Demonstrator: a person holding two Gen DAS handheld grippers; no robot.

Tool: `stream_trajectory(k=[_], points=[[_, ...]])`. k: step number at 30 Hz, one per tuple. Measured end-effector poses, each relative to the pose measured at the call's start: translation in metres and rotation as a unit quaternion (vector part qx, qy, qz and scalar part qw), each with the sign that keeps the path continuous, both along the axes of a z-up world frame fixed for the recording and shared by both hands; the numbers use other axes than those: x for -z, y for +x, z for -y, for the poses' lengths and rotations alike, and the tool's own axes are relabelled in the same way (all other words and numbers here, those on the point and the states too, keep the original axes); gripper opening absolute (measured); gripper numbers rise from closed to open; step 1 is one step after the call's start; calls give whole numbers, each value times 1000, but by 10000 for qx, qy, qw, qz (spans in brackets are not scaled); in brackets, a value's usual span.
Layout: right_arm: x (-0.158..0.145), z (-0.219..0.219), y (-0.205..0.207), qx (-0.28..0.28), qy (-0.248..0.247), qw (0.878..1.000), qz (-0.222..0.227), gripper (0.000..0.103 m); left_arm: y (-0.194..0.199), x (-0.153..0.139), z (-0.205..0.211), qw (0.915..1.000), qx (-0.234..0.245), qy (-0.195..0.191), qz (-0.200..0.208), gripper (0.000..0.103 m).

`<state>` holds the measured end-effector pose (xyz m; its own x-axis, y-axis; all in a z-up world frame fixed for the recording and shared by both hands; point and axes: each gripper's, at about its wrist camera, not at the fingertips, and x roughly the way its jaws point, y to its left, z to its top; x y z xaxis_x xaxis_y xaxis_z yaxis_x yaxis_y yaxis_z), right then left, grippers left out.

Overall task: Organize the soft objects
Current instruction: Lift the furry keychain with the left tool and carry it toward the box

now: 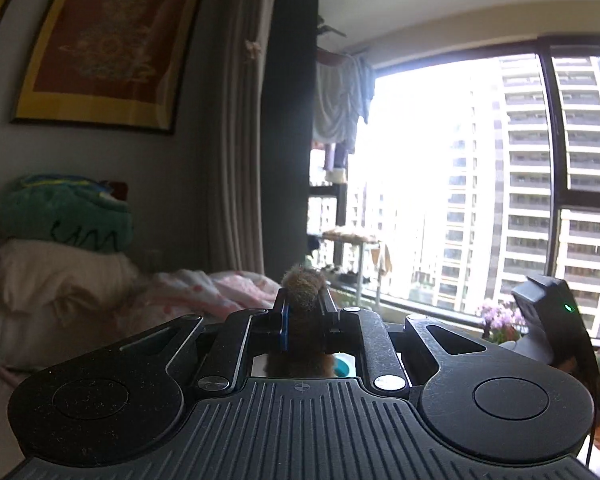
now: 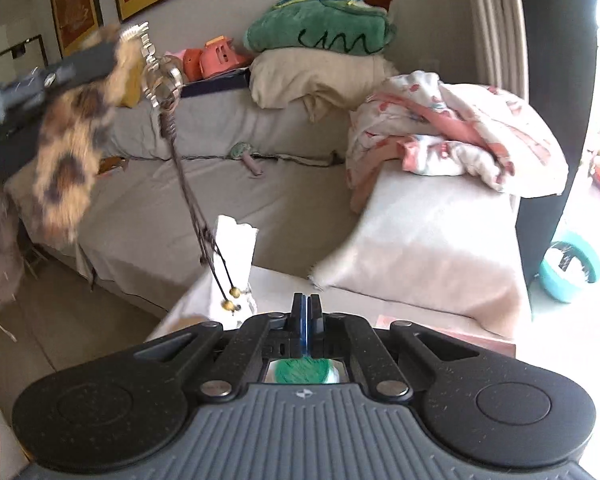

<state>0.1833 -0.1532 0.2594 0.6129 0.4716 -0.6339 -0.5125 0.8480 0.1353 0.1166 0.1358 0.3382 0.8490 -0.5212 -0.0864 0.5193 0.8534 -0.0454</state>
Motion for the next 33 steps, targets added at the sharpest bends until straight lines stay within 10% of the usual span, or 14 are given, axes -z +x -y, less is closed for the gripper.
stream_trajectory(k=[2,4,5,14,19,22,30,32,33], points=[[11,4,-23,-104,-27,9997,225,16,-2,7,5,9999,24,5,-102,16],[26,2,-42,-351,31,9986,397,66,-10,12,6,9998,73,-61,-155,16],[33,0,-55,-393,83,9977,542,72,-15,13,6,9997,98,-104,-176,16],[98,-38,-135,-430,-69,9893,1394,72,-62,-2,11,9979,416,-446,-201,16],[114,-34,-142,-662,-107,9947,781,14,-86,-7,13,9973,515,-524,-36,16],[116,-13,-159,-682,-326,9942,760,3,-97,-3,13,9970,593,-499,29,16],[107,73,-196,120,-322,9962,795,2,-111,-5,28,9926,959,-723,189,16],[100,84,-210,-88,33,9951,983,17,-113,-3,36,9910,1107,-732,141,16],[97,84,-216,-193,141,9934,1118,52,-115,0,41,9905,1171,-713,108,16]])
